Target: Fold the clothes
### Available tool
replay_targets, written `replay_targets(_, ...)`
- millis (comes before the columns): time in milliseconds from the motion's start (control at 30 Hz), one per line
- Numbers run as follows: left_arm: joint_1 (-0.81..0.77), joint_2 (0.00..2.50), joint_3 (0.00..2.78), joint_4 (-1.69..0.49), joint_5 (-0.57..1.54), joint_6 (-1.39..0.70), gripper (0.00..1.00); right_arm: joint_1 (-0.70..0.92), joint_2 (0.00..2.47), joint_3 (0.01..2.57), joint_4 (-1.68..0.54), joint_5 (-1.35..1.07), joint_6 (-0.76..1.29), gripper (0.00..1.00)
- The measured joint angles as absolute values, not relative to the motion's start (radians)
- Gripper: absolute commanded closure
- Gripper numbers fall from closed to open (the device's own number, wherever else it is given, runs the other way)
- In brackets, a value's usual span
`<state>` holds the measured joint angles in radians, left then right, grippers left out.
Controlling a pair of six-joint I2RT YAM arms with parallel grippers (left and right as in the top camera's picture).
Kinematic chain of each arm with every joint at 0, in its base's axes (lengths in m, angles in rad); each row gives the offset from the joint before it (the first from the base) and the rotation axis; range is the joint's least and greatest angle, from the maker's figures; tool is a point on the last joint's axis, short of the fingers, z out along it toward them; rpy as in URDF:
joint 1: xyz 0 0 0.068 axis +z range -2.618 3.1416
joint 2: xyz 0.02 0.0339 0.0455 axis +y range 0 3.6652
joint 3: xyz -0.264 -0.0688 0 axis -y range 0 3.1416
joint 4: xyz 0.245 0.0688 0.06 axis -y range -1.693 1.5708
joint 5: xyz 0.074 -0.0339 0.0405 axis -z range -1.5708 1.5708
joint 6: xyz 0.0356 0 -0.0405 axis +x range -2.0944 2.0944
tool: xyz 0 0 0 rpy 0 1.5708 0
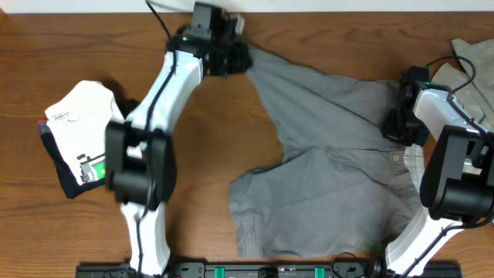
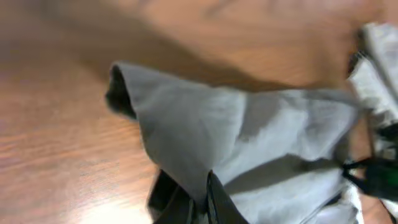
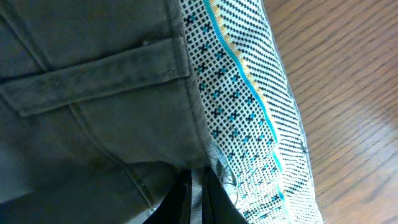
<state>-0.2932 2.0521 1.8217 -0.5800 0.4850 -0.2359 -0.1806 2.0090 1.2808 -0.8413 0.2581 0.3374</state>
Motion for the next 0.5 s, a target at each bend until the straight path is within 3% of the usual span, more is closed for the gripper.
replay_targets(167, -0.403, 1.904, 1.827, -0.626, 0.329, -0.235, 0.94, -0.181, 2.009, 1.281, -0.842, 0.257, 0.337, 0.92)
replay_targets(500, -0.424, 1.956, 1.826, -0.714, 0.13, -0.235, 0.94, -0.181, 2.009, 1.281, -0.845, 0.257, 0.337, 0.93)
